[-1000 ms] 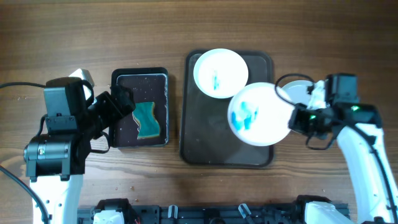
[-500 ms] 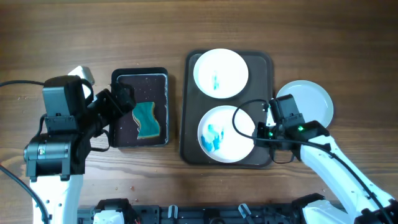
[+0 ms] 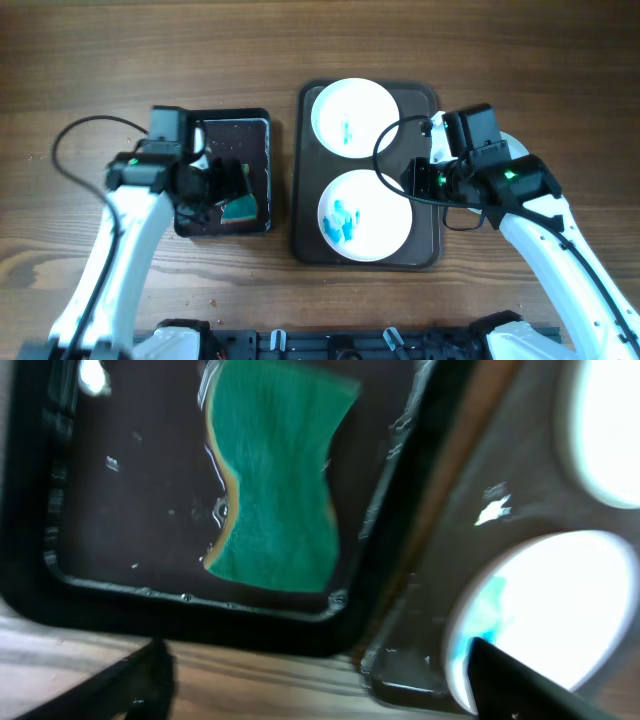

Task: Clean dirty plates on tray and stack at the side
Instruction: 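Grasp the lower-right blue-smeared plate with the right gripper and pull it down, then grasp the green sponge in the small tray with the left gripper and lift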

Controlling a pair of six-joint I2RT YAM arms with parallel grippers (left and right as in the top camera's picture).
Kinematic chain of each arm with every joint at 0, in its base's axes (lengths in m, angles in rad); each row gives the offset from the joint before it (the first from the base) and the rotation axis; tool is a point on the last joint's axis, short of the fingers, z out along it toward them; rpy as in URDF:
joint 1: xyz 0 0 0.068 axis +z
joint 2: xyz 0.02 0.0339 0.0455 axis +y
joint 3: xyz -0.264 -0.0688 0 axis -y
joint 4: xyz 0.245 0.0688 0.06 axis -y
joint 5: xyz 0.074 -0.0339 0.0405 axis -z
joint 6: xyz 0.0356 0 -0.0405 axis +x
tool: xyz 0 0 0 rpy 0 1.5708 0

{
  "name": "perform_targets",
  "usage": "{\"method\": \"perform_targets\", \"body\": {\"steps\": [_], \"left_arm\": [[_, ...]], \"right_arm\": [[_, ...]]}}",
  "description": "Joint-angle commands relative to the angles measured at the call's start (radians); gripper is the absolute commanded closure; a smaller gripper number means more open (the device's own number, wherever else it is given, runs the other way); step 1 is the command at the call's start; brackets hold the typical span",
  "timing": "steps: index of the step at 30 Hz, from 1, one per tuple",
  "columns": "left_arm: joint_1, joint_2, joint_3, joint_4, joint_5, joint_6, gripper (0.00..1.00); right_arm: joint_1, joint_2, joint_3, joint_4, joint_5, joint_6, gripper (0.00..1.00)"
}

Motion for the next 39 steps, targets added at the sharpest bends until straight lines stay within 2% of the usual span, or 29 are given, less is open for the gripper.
{"method": "perform_targets", "body": {"steps": [1,3,6,9,10,13,17,20,21,24,25,28,36,37,38,39], "left_arm": [[-0.047,0.143,-0.068,0.06,-0.04,-0.024,0.28],[-0.066,0.206,-0.081,0.098,-0.064,-0.054,0.43],[-0.091,0.309,-0.085,0.151,-0.11,-0.1,0.58],[-0.109,0.383,-0.085,0.187,-0.111,-0.102,0.88],[-0.111,0.394,-0.085,0.19,-0.111,-0.102,0.96],[-0.109,0.397,-0.078,0.19,-0.122,-0.101,0.96],[-0.109,0.368,-0.011,0.099,-0.122,-0.098,0.94],[-0.109,0.33,0.051,0.023,-0.138,-0.09,0.62],[-0.109,0.322,0.064,0.01,-0.151,-0.09,0.54],[-0.109,0.293,0.096,-0.003,-0.245,-0.09,0.41],[-0.109,0.288,0.095,0.013,-0.288,-0.09,0.4],[-0.109,0.296,0.09,0.072,-0.348,-0.09,0.4],[-0.11,0.402,-0.029,0.275,-0.338,-0.087,0.48],[-0.11,0.418,-0.039,0.287,-0.337,-0.075,0.56],[-0.11,0.429,-0.04,0.289,-0.338,-0.066,0.71],[-0.11,0.433,-0.04,0.292,-0.338,-0.064,0.81]], "right_arm": [[0.003,-0.003,0.01,0.0,-0.051,0.034,0.73],[0.003,-0.003,0.01,0.0,-0.051,0.045,0.73],[0.003,-0.003,0.01,0.0,-0.051,0.044,0.73],[0.003,-0.003,0.01,0.0,-0.051,0.045,0.73],[0.003,-0.003,0.01,0.0,-0.051,0.045,0.73],[0.003,-0.003,0.01,-0.001,-0.051,0.045,0.73],[0.003,-0.003,0.01,-0.001,-0.051,0.045,0.73],[0.003,-0.003,0.01,-0.001,-0.051,0.045,0.73],[0.003,-0.003,0.01,-0.001,-0.051,0.045,0.73],[0.003,-0.003,0.01,-0.001,-0.051,0.045,0.73],[0.003,-0.003,0.01,-0.001,-0.051,0.045,0.73],[0.003,-0.003,0.01,0.0,-0.051,0.045,0.72],[0.003,-0.003,0.01,-0.004,-0.051,0.045,0.73],[0.003,-0.003,0.01,-0.004,-0.051,0.045,0.73],[0.003,-0.003,0.01,-0.004,-0.051,0.045,0.72],[0.003,-0.003,0.01,-0.003,-0.051,0.045,0.72]]}}
